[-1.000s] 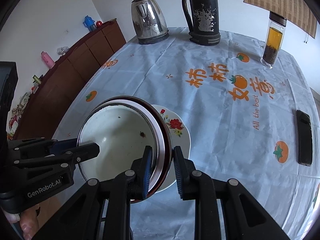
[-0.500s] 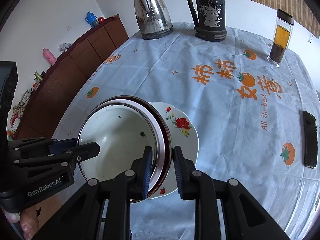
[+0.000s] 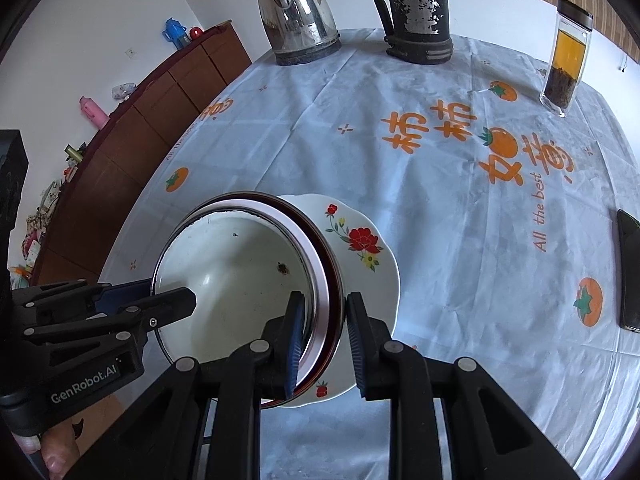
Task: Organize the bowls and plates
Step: 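Lower the bowl stack onto the floral plates with both grippers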
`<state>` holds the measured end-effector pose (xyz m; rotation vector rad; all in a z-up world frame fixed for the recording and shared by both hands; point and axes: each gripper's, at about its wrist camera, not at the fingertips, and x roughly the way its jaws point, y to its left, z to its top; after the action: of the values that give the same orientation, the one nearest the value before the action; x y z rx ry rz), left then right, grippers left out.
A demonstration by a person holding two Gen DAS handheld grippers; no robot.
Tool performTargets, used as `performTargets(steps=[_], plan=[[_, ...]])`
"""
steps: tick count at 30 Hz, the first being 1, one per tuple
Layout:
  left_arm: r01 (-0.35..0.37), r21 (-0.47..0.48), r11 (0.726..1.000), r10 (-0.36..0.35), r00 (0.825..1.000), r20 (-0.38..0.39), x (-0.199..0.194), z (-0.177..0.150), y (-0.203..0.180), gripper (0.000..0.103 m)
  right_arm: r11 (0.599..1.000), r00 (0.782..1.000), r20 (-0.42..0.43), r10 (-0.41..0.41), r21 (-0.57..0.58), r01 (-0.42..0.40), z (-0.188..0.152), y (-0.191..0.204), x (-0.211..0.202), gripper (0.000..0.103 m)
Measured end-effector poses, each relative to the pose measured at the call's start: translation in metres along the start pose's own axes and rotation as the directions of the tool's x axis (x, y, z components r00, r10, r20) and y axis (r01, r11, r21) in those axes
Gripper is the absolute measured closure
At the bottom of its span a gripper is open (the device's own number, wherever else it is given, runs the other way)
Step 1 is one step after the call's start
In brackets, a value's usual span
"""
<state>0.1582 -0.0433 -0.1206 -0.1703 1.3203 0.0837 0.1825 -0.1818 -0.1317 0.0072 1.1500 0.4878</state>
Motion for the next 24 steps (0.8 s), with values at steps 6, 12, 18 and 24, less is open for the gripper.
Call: performTargets(steps=[6,12,18,24], plan=[[-0.003,-0.002,1.000,0.003,1.000,-0.019,0.006,0.001,0.000,0.077,1.000,1.000,-0.009,-0.001,0.001,0.001,0.002,-0.001,0.003,0.080],[-0.003,0.000,1.000,0.003,1.000,-0.021,0.008,0.002,0.000,0.077,1.000,1.000,-0.018,-0.002,0.004,0.003,0.002,-0.002,0.005,0.080],[-0.001,0.003,1.000,0.001,1.000,-0.023,0.009,0.003,-0.002,0.077,1.000,1.000,-0.023,-0.007,0.013,0.007,0.002,-0.003,0.006,0.080],[0.008,0.005,1.000,-0.008,0.999,-0.040,0.013,0.004,-0.002,0.077,1.000,1.000,-0.025,-0.013,0.018,0.014,0.003,-0.003,0.007,0.080]])
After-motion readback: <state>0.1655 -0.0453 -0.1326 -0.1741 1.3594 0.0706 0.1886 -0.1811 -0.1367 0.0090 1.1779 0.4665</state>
